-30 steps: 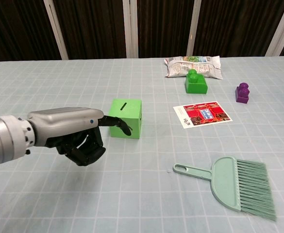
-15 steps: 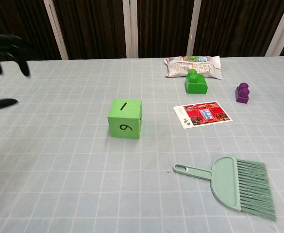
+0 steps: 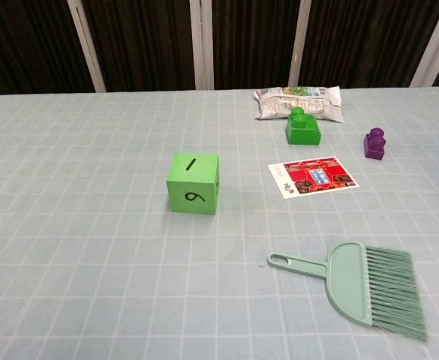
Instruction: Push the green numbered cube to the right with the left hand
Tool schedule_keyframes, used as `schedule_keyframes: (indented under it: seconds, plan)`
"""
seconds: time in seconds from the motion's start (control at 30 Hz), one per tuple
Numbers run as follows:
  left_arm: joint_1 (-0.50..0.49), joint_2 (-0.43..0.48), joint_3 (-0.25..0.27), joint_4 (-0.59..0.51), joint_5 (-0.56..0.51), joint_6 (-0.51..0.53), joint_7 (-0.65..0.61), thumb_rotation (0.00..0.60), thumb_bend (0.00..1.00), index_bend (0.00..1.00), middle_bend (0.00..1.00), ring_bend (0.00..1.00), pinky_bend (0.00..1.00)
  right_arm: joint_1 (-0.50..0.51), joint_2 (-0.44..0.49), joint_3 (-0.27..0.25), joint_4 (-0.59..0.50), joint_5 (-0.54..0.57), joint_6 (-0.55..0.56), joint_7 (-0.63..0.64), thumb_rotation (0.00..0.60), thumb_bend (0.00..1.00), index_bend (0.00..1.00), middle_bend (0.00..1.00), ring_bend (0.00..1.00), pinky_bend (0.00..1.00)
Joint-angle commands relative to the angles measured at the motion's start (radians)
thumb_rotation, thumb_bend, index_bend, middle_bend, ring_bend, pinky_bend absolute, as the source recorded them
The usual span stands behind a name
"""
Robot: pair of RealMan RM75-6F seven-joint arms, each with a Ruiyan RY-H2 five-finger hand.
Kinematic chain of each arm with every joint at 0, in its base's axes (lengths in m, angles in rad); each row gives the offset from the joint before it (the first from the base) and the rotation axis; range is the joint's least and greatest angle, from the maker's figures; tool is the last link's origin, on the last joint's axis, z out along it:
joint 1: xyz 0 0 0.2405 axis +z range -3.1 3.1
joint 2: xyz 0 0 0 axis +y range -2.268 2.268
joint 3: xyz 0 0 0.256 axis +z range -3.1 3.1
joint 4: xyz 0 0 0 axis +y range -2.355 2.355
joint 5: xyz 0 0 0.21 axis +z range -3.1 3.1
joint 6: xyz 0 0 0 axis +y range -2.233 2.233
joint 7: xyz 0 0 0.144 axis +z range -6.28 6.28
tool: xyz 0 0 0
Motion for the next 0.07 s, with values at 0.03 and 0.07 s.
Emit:
schedule_keyframes:
  seconds: [0.03,0.07]
  plan:
    - [0.012,0.011,-0.003,0.005,0.001,-0.020,-0.029,0.600,0.25,0.17,0.16,0.07,0.18,-0.004,0.000,-0.002,0.002,-0.007,0.007,0.000,0.600,0.07,0.08,0.00,0.00,0.00]
    - [0.011,0.014,-0.006,0.005,0.007,-0.029,-0.050,0.600,0.25,0.17,0.16,0.07,0.18,-0.003,-0.002,-0.001,0.004,-0.004,0.004,-0.004,0.600,0.07,0.08,0.00,0.00,0.00]
